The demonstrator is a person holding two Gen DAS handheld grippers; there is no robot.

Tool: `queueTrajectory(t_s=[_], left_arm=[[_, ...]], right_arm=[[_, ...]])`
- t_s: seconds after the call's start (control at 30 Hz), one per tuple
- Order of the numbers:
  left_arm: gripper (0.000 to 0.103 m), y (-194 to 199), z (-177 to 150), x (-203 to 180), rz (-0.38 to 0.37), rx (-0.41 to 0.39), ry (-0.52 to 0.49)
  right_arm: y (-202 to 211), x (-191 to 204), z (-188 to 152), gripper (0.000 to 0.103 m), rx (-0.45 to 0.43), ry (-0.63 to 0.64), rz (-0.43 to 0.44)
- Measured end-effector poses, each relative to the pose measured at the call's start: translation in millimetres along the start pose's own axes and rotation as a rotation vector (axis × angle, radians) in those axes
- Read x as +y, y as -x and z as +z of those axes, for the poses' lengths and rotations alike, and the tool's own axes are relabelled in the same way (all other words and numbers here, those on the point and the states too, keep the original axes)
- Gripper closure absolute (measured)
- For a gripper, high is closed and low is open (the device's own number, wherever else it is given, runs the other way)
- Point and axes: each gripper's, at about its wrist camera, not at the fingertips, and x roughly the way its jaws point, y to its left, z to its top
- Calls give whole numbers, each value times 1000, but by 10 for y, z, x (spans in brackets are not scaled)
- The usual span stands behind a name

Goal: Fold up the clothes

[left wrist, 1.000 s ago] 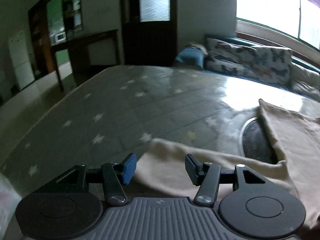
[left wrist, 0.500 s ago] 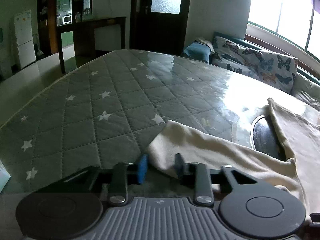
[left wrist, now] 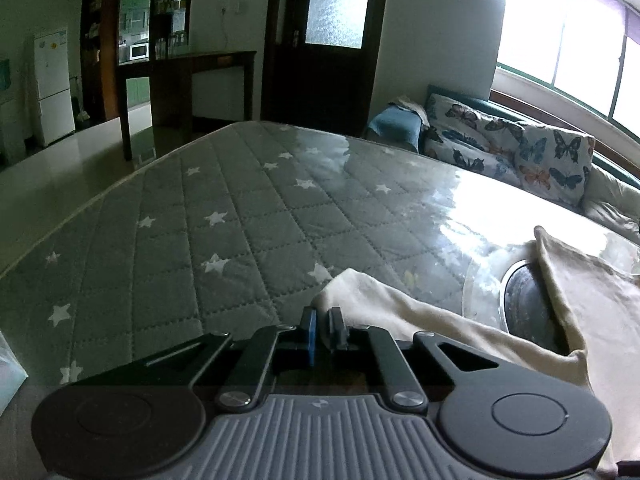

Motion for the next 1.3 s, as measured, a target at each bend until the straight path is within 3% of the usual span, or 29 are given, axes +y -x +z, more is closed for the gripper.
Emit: queueTrajectory(t_s=[0.27,0.37,0.53,0.67,0.83,0.9,0.97,1.07,1.17,1.3], left_arm=[[94,3,32,9,-21,6,14],[81,-15,-19,28,-13,18,25],[74,-47,-79,33,19,46,45],[62,-96,-95,-3,39,63,42],[66,-165,-93,-53,51,67,42],[87,-183,-80,-62,58,66,42],[93,-187,-52,-37,40,76,75],[94,-85,26,-71,-11,56,115],[94,128,132,-306,-89,1,80],[94,402,287,-775,-246,-56,25]], right_arm=[[-44,78,-2,92,2,42,-15],[2,60,-4,92,-4,32,-9],[81,-12,17,84,-19,0,-13],[147,-39,12,82,-34,-16,-17],[219,-60,-4,80,-41,-21,-31],[249,-86,-22,80,-44,-31,-41],[289,-132,-48,80,-49,-53,-50],[348,-227,-96,80,-53,-99,-66],[403,-360,-149,80,-63,-154,-93],[508,-547,-231,80,-87,-231,-136]])
